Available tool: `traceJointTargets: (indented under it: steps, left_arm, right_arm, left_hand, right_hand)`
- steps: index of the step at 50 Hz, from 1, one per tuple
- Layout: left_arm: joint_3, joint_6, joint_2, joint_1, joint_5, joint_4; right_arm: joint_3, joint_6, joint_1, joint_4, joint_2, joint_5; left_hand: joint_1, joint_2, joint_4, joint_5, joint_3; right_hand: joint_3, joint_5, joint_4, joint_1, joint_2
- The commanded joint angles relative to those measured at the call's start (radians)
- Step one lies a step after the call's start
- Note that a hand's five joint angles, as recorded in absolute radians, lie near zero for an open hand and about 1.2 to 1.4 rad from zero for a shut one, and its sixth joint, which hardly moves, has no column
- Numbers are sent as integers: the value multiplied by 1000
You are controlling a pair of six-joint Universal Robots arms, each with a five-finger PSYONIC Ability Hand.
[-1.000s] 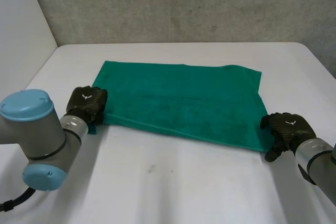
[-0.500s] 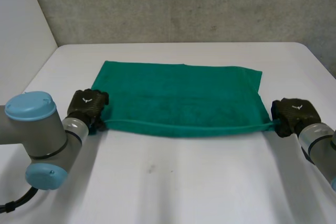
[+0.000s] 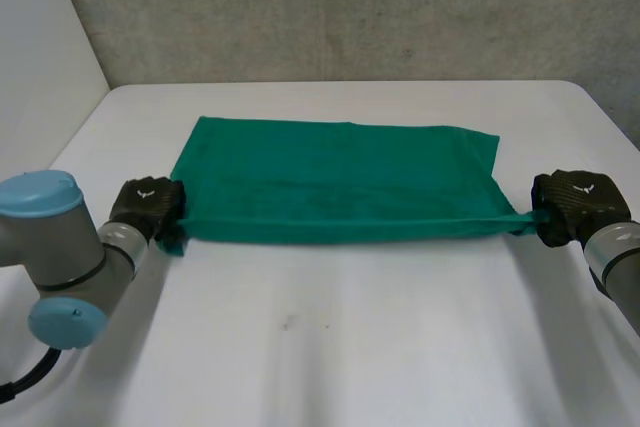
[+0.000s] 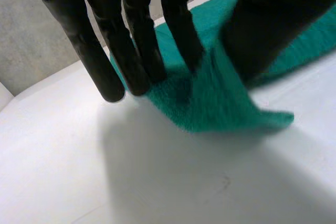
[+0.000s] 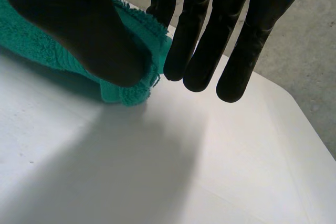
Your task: Fold the towel.
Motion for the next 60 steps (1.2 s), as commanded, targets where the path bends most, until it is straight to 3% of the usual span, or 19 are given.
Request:
traceJointTargets:
  steps: [1,3,7,9,14,21,25,29,32,33,38,42,46,48,53,55,60]
  left_arm:
    - [25,15,49,9,-20,-69]
    - [18,21,113,7,-26,-111]
    - [10,70,306,-6,-44,-262]
    - [10,96,374,-13,-46,-318]
    - [-10,218,573,-14,-45,-517]
    - [-77,332,632,-16,-41,-649]
    - [-120,373,593,-20,-43,-642]
    - [-111,386,427,-23,-51,-593]
    - [-97,386,368,-23,-57,-577]
    - [-52,387,284,-26,-67,-553]
    - [79,386,176,-32,-90,-513]
    - [245,387,130,-40,-109,-476]
    - [531,375,119,-69,-110,-338]
    - [657,352,142,-81,-120,-114]
    - [638,269,240,-89,-126,192]
    - [604,252,262,-83,-127,204]
    - [497,213,282,-77,-124,158]
  right_arm:
    - [-22,-13,5,30,-23,4]
    - [-31,-23,5,48,-40,4]
    - [-153,-197,10,313,-169,3]
    - [-178,-231,12,364,-184,3]
    - [-325,-459,15,721,-258,10]
    - [-348,-612,33,912,-249,18]
    - [-321,-615,47,900,-186,20]
    - [-315,-613,71,897,-108,26]
    - [-333,-612,105,874,15,73]
    - [-354,-612,113,845,53,101]
    - [-500,-592,168,728,127,181]
    - [-713,-517,194,644,136,227]
    - [-968,-397,202,532,135,238]
    - [-1067,-303,203,407,125,238]
    - [-1059,-196,203,208,55,238]
    - [-982,-178,190,105,-55,234]
    - [-859,-182,197,105,-89,202]
  left_hand:
    - [342,371,385,398,388]
    - [342,371,385,398,388]
    - [342,371,385,398,388]
    - [342,371,385,398,388]
    - [342,371,385,398,388]
    - [342,371,385,398,388]
    - [342,371,385,398,388]
    - [342,371,385,398,388]
    - [342,371,385,398,388]
    - [342,371,385,398,388]
    - [342,371,385,398,388]
    - [342,371,385,398,388]
    - [342,371,385,398,388]
    - [342,371,385,398,388]
    - [342,371,385,398,388]
    - [342,371,385,398,388]
    - [342,371,385,398,388]
  right_hand:
    - [216,242,206,463,222]
    - [216,242,206,463,222]
    - [216,242,206,463,222]
    - [216,242,206,463,222]
    - [216,242,206,463,222]
    - [216,242,206,463,222]
    - [216,242,206,463,222]
    - [216,242,206,463,222]
    - [216,242,206,463,222]
    - [216,242,206,463,222]
    - [216,242,206,463,222]
    - [216,242,206,463,222]
    - [216,242,206,463,222]
    - [216,242,206,463,222]
    - [216,242,206,463,222]
    - [216,242,206,463,222]
    - [216,242,206,463,222]
